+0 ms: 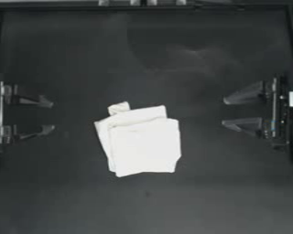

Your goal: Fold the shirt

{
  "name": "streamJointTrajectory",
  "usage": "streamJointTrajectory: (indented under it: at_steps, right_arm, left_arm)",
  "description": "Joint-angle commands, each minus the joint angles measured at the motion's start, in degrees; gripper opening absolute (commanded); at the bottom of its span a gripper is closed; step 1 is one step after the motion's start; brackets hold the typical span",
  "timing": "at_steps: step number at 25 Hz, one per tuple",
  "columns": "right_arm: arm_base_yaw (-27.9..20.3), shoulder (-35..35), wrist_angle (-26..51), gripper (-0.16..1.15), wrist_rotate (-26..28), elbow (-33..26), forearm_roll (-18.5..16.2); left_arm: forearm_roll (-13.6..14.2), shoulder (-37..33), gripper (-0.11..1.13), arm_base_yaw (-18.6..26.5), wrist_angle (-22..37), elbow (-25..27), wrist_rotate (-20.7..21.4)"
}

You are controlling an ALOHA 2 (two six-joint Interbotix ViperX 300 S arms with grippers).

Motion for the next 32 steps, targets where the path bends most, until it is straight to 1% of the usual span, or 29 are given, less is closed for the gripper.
streamJointTrajectory:
  at_steps: [1,5,9,13,17,26,32]
  right_arm:
    - [0.0,-0.53,-0.18,0.86,0.09,-0.53,0.09]
    - [0.0,-1.67,-0.09,0.86,0.09,0.0,0.09]
    - [0.09,-2.9,0.0,0.86,0.09,0.53,-0.09]
    - [0.0,-4.48,0.0,0.86,0.09,2.02,0.0]
    - [0.09,-6.59,0.0,0.86,0.53,3.52,0.18]
    - [0.0,-12.22,-0.18,0.86,0.62,6.33,0.53]
    - [0.0,-14.24,-0.26,0.86,0.62,7.65,0.53]
  left_arm:
    - [0.0,-2.55,0.89,0.09,0.35,0.62,-0.09]
    - [0.0,-6.06,0.89,0.09,0.97,2.11,-0.09]
    - [-0.18,-8.79,0.88,1.05,1.14,3.52,-0.18]
    - [-0.18,-10.46,0.88,1.41,1.41,4.04,-0.18]
    - [-0.09,-11.78,0.88,1.49,2.9,4.39,-0.26]
    - [-0.18,-17.49,0.88,2.11,2.99,7.03,-0.35]
    - [-0.18,-19.16,0.88,2.55,2.99,7.56,-0.35]
